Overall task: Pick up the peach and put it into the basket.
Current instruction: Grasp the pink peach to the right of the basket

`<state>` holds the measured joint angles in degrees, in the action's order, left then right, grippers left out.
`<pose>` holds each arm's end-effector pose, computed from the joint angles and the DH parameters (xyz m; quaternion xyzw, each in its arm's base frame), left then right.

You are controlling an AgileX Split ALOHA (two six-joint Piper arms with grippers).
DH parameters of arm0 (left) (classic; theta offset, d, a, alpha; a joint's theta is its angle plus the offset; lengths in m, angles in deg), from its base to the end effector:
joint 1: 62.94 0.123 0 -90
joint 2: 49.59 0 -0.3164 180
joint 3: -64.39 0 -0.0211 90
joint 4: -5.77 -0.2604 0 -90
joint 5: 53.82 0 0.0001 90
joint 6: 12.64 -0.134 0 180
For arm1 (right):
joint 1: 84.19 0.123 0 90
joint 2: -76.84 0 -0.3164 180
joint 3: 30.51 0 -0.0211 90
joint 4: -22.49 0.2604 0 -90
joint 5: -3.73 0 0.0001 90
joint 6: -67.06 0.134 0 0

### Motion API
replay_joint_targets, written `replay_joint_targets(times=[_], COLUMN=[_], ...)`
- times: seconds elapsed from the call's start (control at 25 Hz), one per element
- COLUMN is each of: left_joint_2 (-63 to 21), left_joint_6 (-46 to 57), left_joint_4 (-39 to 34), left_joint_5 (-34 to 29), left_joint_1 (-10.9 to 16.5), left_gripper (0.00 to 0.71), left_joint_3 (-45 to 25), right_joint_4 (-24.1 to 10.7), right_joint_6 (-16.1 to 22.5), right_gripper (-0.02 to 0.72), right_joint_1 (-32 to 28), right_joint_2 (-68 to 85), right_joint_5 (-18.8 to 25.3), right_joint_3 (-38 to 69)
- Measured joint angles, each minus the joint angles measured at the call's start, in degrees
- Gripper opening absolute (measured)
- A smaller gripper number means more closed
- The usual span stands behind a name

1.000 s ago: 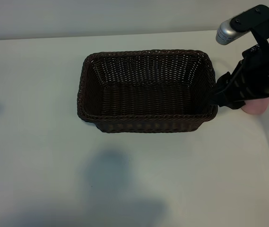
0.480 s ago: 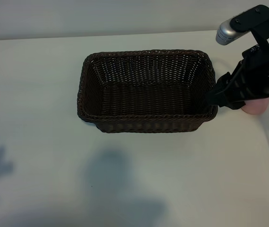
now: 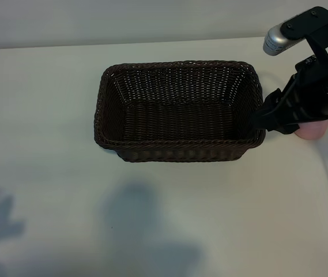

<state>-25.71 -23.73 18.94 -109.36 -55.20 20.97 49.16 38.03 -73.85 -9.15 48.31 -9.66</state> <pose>0.0571 -0.0177 0.3010 0.0138 0.8723 -0.0348 0.4875 0.2877 0.0954 0.2752 -0.2054 0.9280 0.1558 0.2690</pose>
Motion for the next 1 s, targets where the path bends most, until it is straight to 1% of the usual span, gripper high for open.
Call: replay_joint_targets(times=[0.12,0.36,0.44,0.64,1.0], left_joint_2=[-2.3,-7.0,-8.15,-8.7,-8.7], left_joint_6=[-0.34,-0.34,-0.2,3.57,5.22], left_joint_4=[-0.55,-1.4,-2.93,-8.43,-9.31], left_joint_5=[-0.18,-1.34,-2.31,-4.69,-6.54], left_joint_1=[-1.29,-1.56,-1.56,-1.56,-1.6], left_gripper=[0.596,0.596,0.596,0.596,0.596], left_joint_3=[-0.96,-3.28,-3.63,-4.85,-5.45], right_joint_4=[0.0,0.0,0.0,0.0,0.0], right_joint_6=[0.0,0.0,0.0,0.0,0.0], right_gripper=[0.594,0.594,0.594,0.594,0.594], right_joint_1=[0.0,0.0,0.0,0.0,0.0], right_joint_2=[0.0,0.0,0.0,0.0,0.0], right_joint_5=[0.0,0.0,0.0,0.0,0.0], right_joint_3=[0.0,0.0,0.0,0.0,0.0])
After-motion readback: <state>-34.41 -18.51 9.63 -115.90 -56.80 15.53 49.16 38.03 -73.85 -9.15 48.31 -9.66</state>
